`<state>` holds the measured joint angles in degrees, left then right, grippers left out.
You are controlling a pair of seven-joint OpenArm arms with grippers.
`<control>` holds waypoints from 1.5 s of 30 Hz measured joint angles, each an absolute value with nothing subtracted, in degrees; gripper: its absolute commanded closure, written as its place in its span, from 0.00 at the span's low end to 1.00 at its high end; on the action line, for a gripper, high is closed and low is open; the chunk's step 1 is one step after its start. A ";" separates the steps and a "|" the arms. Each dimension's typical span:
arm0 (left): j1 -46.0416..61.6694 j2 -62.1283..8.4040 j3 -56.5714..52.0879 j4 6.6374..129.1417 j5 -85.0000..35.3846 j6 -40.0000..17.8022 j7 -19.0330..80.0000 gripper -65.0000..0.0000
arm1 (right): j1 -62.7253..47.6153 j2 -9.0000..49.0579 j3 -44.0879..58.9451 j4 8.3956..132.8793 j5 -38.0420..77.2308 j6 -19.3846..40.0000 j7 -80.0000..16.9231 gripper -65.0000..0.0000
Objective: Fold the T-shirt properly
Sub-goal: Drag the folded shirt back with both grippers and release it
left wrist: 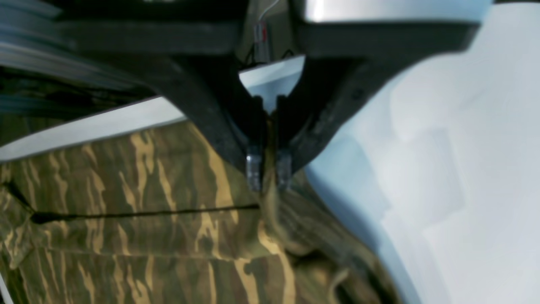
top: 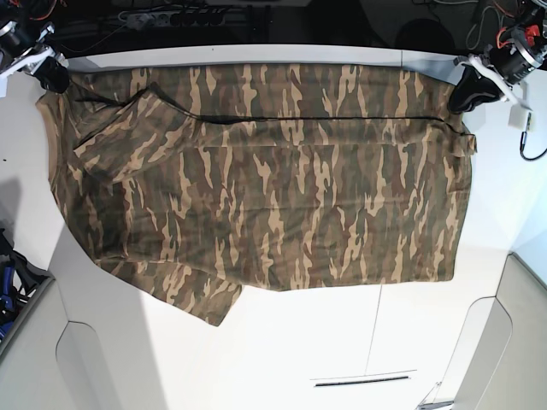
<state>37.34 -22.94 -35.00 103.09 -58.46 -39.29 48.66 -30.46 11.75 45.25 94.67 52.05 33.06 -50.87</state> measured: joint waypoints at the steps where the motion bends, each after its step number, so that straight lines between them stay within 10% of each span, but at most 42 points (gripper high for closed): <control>1: 37.87 -22.63 -35.20 103.28 -58.48 -39.29 48.66 1.00 | -30.70 11.75 45.28 94.67 52.05 33.06 -50.87 1.00; 11: 38.92 -21.76 -35.38 103.46 -58.11 -39.29 48.90 0.91 | -30.83 11.75 45.28 94.67 51.75 33.06 -50.85 1.00; 14: 38.89 -21.78 -35.40 103.48 -58.13 -39.29 50.11 0.61 | -30.79 11.75 45.28 94.67 49.23 33.04 -50.02 0.69; 17: 38.94 -21.76 -35.59 103.48 -58.00 -39.29 51.27 0.53 | -30.81 11.75 45.56 94.67 47.68 33.01 -46.83 0.53; 34: 28.69 -21.91 -47.94 103.44 -60.20 -39.29 50.59 0.53 | -12.32 19.29 49.80 91.94 41.67 31.81 -41.08 0.54; 45: 9.89 -25.78 -34.11 87.09 -46.02 -39.53 40.32 0.43 | 8.27 24.05 40.23 67.90 34.02 31.66 -35.48 0.54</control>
<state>9.89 -25.78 -34.11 87.09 -46.02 -39.53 40.32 8.27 24.05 40.23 67.90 34.02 31.66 -35.48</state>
